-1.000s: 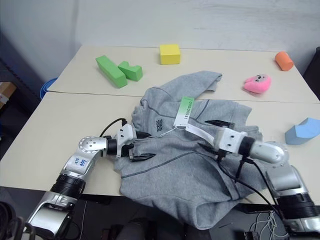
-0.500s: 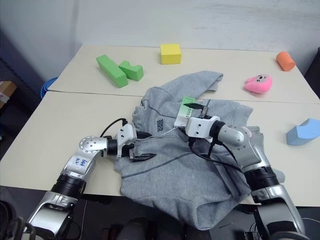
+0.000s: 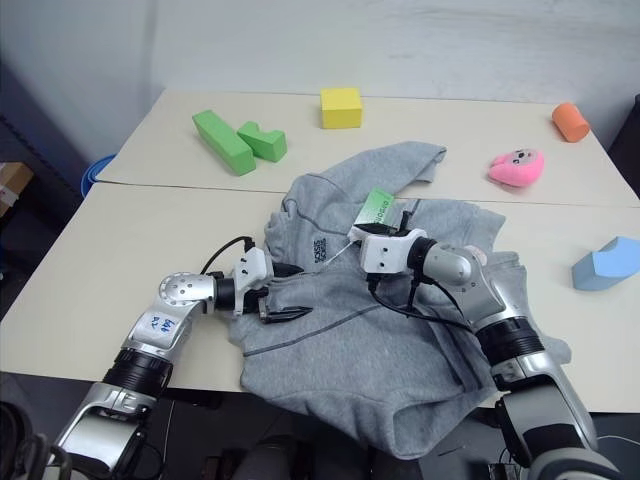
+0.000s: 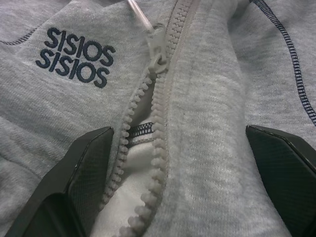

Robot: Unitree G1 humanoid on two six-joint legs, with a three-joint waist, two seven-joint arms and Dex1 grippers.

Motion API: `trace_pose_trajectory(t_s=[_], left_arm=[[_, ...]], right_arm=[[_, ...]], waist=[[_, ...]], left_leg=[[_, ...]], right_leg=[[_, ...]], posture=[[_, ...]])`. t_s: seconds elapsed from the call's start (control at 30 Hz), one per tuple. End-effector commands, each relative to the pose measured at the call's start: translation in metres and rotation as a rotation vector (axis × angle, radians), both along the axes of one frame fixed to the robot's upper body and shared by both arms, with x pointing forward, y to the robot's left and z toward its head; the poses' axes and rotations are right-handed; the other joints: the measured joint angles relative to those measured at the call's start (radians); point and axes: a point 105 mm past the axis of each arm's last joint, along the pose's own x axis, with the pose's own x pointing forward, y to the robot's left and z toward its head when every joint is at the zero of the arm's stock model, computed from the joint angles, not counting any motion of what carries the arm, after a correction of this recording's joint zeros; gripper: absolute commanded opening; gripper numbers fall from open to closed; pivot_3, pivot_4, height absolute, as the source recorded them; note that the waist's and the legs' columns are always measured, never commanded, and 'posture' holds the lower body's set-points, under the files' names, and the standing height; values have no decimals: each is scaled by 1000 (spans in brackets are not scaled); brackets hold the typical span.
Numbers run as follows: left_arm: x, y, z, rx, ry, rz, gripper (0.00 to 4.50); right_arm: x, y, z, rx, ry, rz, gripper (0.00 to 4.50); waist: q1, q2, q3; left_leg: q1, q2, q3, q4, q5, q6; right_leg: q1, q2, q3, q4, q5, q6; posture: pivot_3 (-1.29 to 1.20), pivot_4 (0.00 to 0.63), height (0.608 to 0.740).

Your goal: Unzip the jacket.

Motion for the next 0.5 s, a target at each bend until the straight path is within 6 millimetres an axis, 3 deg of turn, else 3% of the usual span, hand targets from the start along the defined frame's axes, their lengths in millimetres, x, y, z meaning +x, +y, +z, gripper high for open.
trace_pose_trajectory(t_s=[0.03,0.27,0.5], left_arm=[[-9,-1,-36,56,125,7,4500],[-8,-2,-37,53,125,11,4500],[-11,2,-40,57,133,20,4500]], right_arm=[[4,-7,20,33,-76,-42,31],[4,-34,33,54,-160,-140,31],[-16,-64,52,61,-234,-187,31]], waist=[[0,0,0],[5,0,0],[9,0,0]], left_leg=[[0,0,0,0,0,0],[0,-1,0,0,0,0],[0,0,0,0,0,0]], right_leg=[[0,0,0,0,0,0],[0,-1,0,0,0,0],[0,0,0,-1,0,0]], posture=[[0,150,740],[0,150,740],[0,150,740]])
